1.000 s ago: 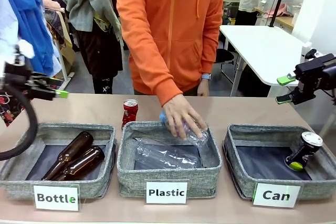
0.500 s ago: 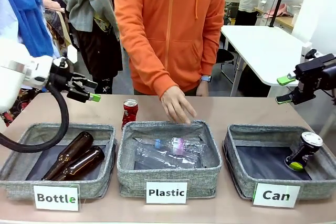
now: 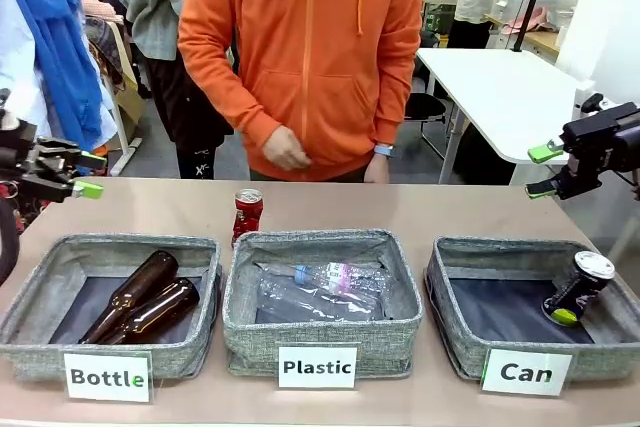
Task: Sort the can waste into the basket.
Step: Pick up the can waste from the table and place it in the right Fabric basket.
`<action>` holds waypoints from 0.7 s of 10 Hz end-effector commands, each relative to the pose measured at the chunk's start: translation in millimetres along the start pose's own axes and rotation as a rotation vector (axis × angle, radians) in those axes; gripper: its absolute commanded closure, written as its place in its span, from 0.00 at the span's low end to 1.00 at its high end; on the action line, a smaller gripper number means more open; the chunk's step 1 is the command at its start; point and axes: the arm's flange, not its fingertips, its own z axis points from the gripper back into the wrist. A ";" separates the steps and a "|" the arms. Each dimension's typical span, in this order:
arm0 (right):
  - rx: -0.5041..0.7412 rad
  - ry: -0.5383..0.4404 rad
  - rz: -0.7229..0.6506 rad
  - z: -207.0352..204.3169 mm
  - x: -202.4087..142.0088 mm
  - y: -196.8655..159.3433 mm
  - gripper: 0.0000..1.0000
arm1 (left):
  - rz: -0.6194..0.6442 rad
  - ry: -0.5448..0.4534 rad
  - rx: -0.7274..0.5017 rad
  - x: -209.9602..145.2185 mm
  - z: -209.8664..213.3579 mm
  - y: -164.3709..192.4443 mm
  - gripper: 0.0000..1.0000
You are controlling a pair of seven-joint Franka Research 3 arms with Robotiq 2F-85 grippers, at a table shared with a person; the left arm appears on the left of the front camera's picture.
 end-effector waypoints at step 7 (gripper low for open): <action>-0.002 0.003 0.014 2.1 -1.1 1.3 0.00 | -0.067 0.156 -0.228 34.8 -174.8 15.3 0.00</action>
